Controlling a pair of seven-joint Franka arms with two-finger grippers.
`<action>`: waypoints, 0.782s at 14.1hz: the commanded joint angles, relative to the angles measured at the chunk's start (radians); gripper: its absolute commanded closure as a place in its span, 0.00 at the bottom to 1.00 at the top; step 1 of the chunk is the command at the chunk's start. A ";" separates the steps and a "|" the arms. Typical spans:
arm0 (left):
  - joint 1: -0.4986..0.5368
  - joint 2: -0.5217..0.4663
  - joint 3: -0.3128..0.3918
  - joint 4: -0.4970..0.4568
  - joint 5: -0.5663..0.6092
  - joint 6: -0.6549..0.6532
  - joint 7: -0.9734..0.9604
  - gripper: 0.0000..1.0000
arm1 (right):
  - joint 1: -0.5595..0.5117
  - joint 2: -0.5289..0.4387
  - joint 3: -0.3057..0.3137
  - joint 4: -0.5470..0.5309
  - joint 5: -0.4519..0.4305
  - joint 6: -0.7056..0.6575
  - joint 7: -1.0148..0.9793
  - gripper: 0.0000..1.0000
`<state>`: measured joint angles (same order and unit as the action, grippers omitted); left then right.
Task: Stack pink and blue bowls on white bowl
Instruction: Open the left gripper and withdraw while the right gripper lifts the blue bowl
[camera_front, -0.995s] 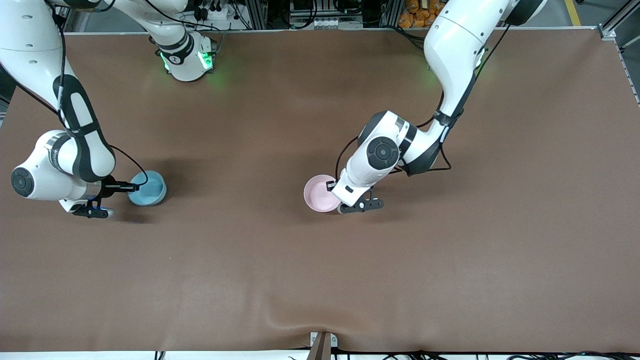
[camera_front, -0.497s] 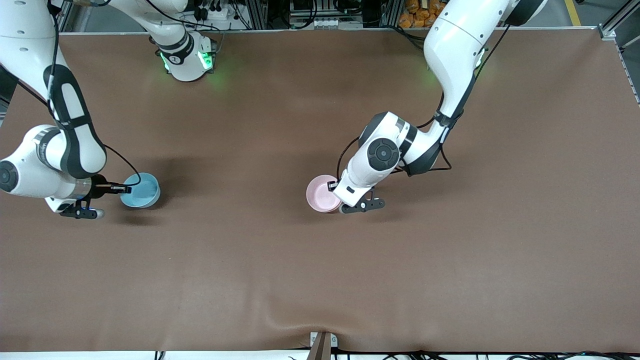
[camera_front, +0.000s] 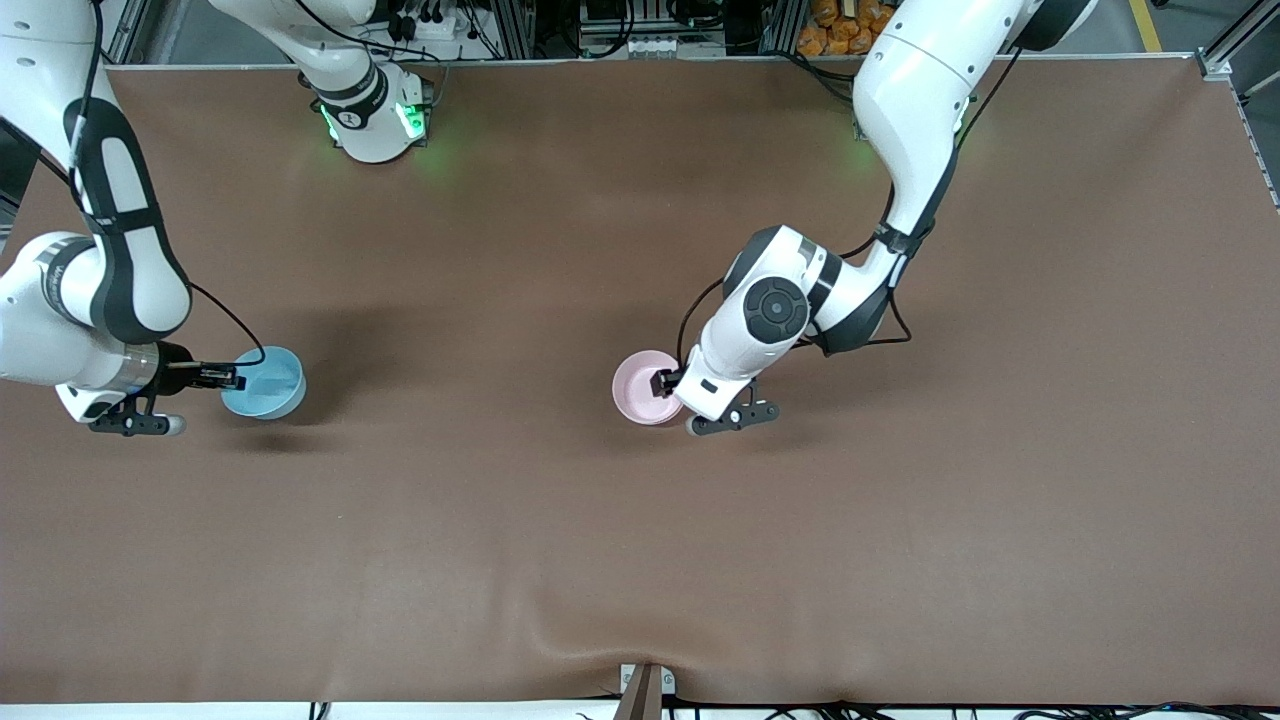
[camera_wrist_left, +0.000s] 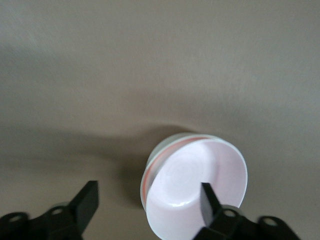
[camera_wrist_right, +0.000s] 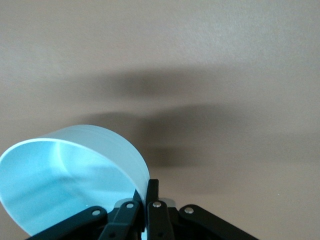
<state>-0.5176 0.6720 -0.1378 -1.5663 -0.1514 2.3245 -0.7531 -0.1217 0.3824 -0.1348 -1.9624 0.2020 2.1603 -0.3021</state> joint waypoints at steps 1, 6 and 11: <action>0.002 -0.063 0.038 -0.003 0.106 -0.046 -0.014 0.00 | 0.011 -0.051 0.009 -0.003 0.071 -0.026 -0.014 1.00; 0.092 -0.127 0.052 0.042 0.168 -0.163 0.052 0.00 | 0.019 -0.054 0.007 0.028 0.181 -0.027 0.004 1.00; 0.286 -0.207 -0.021 0.037 0.168 -0.276 0.241 0.00 | 0.037 -0.077 0.009 0.042 0.204 -0.072 0.122 1.00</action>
<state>-0.3032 0.5102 -0.1050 -1.5191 -0.0039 2.1034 -0.5496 -0.1035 0.3395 -0.1251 -1.9239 0.3826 2.1227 -0.2408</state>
